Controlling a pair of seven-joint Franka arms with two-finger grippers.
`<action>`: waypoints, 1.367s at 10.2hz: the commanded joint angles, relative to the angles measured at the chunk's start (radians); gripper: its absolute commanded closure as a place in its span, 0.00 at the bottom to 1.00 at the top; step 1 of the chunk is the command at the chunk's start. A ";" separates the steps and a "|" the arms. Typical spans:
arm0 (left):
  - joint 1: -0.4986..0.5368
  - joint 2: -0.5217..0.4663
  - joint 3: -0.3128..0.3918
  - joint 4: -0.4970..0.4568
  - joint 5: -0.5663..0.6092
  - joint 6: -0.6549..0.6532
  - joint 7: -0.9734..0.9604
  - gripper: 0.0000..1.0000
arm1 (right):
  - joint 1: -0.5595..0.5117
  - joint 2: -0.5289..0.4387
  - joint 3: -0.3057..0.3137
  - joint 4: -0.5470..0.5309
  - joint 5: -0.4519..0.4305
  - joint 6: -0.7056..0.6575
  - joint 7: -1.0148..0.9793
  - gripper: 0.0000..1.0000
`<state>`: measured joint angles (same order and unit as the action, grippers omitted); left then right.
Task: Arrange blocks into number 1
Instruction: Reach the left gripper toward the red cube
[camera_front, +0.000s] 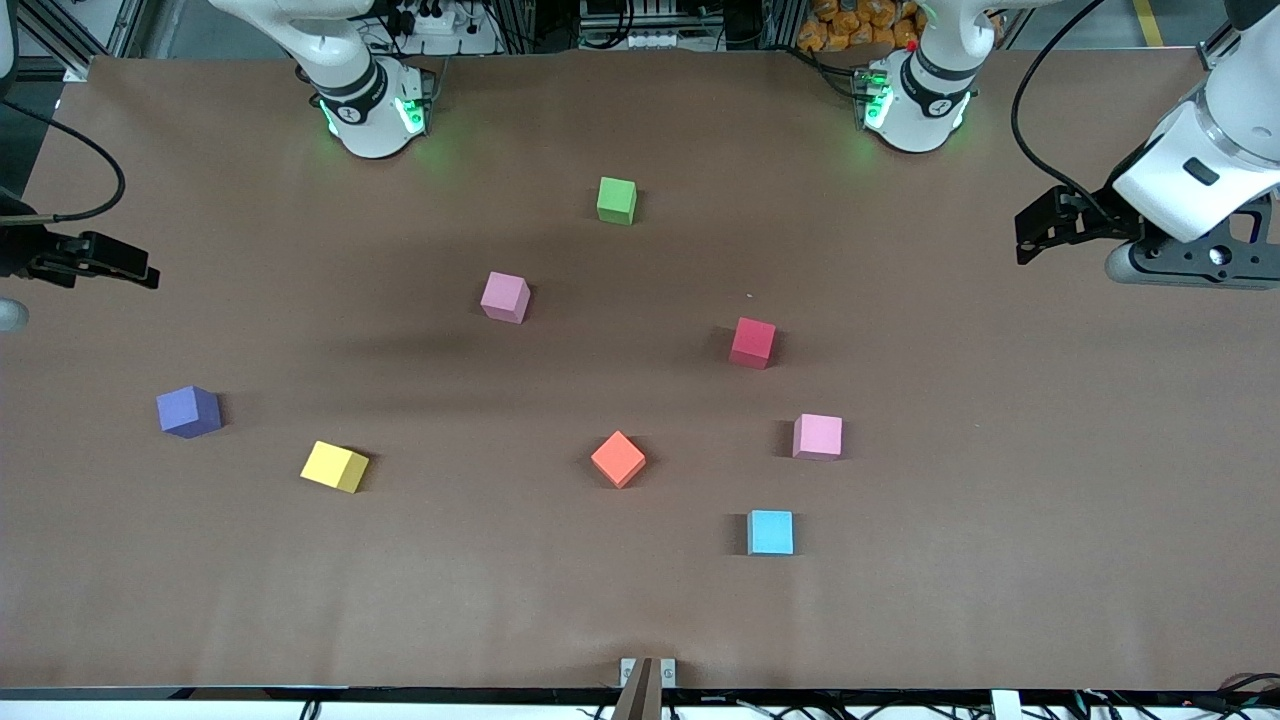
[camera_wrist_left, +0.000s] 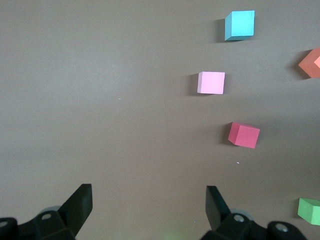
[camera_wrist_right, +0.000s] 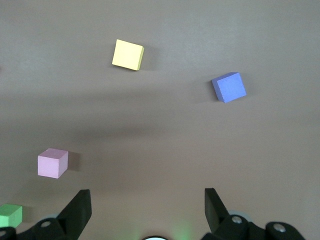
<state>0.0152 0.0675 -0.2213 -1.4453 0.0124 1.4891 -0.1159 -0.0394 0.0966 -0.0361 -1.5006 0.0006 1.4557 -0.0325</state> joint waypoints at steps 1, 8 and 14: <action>-0.009 -0.006 -0.004 0.009 0.017 -0.003 -0.022 0.00 | 0.018 -0.005 0.010 0.010 -0.043 -0.014 0.037 0.00; -0.032 0.102 -0.018 -0.004 -0.021 0.003 -0.047 0.00 | 0.012 -0.001 0.005 0.010 -0.028 -0.011 0.039 0.00; -0.279 0.313 -0.023 -0.020 -0.026 0.195 -0.243 0.00 | 0.012 -0.003 0.005 0.010 -0.025 -0.009 0.040 0.00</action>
<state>-0.2198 0.3526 -0.2498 -1.4713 -0.0001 1.6566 -0.3191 -0.0290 0.0970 -0.0328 -1.5001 -0.0213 1.4557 -0.0092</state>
